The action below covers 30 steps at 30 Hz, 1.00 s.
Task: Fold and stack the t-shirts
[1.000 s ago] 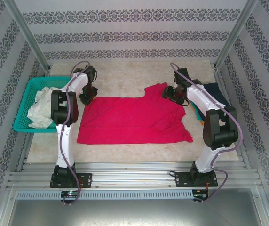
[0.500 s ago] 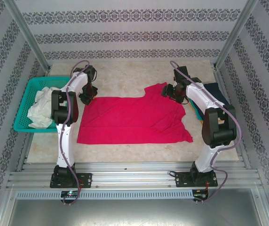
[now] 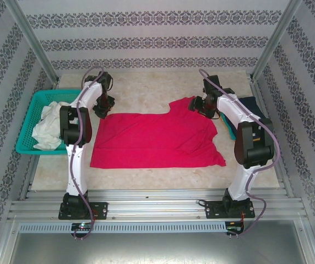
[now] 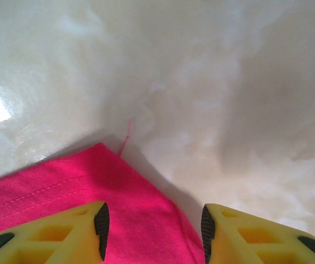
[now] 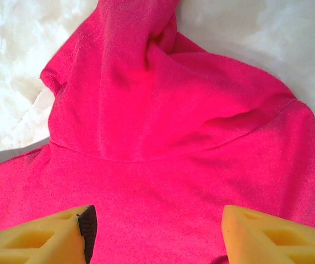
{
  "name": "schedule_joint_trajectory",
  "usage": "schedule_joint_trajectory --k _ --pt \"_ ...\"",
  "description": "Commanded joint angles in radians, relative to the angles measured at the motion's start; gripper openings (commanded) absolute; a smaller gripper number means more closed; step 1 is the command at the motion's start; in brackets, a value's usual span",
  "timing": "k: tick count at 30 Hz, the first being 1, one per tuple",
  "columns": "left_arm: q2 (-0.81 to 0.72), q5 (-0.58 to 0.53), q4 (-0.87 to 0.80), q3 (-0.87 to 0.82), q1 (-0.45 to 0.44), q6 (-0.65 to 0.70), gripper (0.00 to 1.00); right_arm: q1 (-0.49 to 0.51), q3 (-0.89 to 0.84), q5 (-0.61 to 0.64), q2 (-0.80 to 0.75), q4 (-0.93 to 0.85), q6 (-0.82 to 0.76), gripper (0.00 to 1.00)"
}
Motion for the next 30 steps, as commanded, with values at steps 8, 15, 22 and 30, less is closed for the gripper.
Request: schedule_joint_trajectory --k 8,15,22,30 --pt "0.052 0.051 -0.050 -0.007 0.011 -0.031 0.45 -0.007 0.028 -0.007 0.010 -0.027 0.000 0.62" --pt "0.046 0.072 -0.024 -0.062 0.015 -0.034 0.45 -0.006 0.015 -0.011 0.011 -0.023 0.014 0.62" --pt "0.066 0.080 0.007 -0.069 0.039 -0.033 0.37 -0.004 0.038 -0.020 0.024 -0.031 0.017 0.62" --pt "0.060 0.101 0.011 -0.064 0.049 -0.030 0.07 -0.001 0.082 -0.016 0.047 -0.034 0.016 0.62"
